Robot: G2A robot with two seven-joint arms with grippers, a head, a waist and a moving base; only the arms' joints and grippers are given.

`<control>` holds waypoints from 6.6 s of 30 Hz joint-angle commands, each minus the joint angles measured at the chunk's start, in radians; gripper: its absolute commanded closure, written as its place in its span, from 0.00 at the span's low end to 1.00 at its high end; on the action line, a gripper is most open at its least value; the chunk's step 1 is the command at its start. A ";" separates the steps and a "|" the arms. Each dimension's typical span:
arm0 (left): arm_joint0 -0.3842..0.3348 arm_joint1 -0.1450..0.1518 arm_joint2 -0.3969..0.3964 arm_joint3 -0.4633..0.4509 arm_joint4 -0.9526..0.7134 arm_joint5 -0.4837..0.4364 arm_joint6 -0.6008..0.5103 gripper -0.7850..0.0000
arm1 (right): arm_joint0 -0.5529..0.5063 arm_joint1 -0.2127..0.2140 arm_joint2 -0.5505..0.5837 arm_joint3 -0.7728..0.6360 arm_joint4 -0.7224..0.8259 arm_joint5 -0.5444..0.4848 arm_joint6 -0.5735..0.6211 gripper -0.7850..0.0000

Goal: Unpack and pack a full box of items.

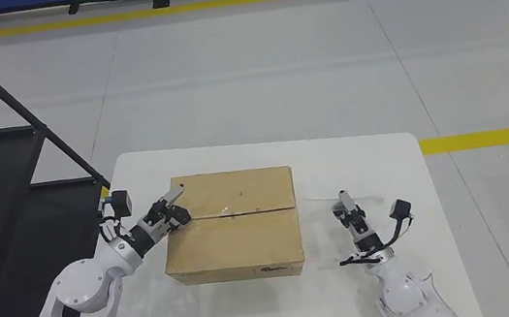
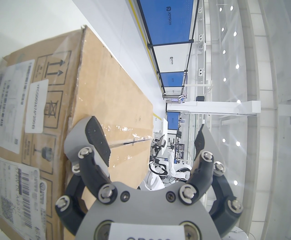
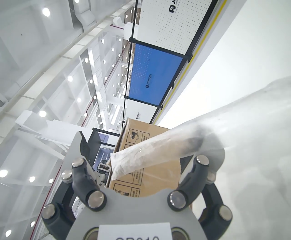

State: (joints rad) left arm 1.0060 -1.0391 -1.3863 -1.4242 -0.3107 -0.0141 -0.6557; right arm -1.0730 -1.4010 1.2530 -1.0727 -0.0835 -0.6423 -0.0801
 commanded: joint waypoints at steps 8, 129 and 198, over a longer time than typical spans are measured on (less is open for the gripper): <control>0.013 0.000 -0.008 -0.005 -0.010 -0.009 -0.006 0.00 | -0.019 0.007 0.025 -0.167 -0.065 0.110 0.030 0.00; 0.366 0.027 -0.184 -0.450 0.813 -0.413 0.181 0.00 | -0.018 0.035 0.044 -0.544 -0.202 0.179 0.529 0.00; 0.342 -0.009 -0.016 -0.493 1.013 -0.432 0.216 1.00 | -0.045 0.089 0.074 -0.466 -0.212 0.044 0.504 0.00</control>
State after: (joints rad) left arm 1.3531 -1.0486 -1.3970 -1.9150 0.7780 -0.4522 -0.3959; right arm -1.1189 -1.3130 1.3311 -1.5373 -0.2823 -0.5909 0.4215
